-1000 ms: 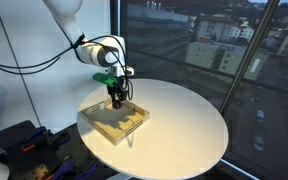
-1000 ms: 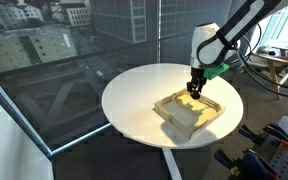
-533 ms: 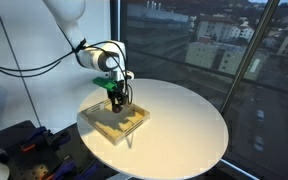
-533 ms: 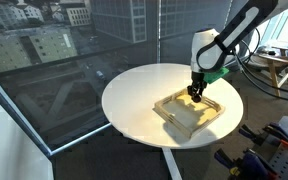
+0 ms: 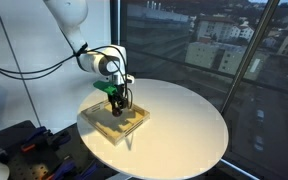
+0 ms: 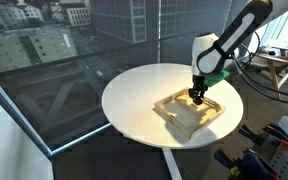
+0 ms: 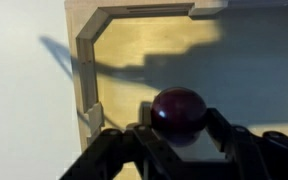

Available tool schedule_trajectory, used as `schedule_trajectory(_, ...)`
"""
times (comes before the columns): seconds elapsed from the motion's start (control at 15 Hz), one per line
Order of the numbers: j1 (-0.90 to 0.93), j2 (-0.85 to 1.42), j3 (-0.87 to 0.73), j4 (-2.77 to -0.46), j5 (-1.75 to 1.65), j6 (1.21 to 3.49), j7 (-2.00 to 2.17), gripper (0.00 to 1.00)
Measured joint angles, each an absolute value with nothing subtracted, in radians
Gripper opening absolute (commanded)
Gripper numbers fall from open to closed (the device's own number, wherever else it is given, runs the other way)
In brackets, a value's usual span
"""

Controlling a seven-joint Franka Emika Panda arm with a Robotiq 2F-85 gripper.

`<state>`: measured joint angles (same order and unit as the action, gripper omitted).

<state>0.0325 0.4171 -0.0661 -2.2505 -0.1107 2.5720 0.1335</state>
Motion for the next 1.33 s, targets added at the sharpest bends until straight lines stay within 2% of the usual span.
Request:
schedule_trajectory(0.07, 0.033, 0.418, -0.067, -2.250, -0.111, 2.572, 0.134, 0.74)
schedule_trajectory(0.13, 0.034, 0.418, -0.069, -2.250, -0.111, 2.572, 0.135, 0.82)
schedule_trajectory(0.2, 0.035, 0.419, -0.070, -2.250, -0.111, 2.572, 0.135, 0.84)
schedule_trajectory(0.33, 0.036, 0.420, -0.072, -2.250, -0.111, 2.572, 0.136, 1.00)
schedule_trajectory(1.33, 0.037, 0.420, -0.078, -2.247, -0.111, 2.572, 0.137, 1.00)
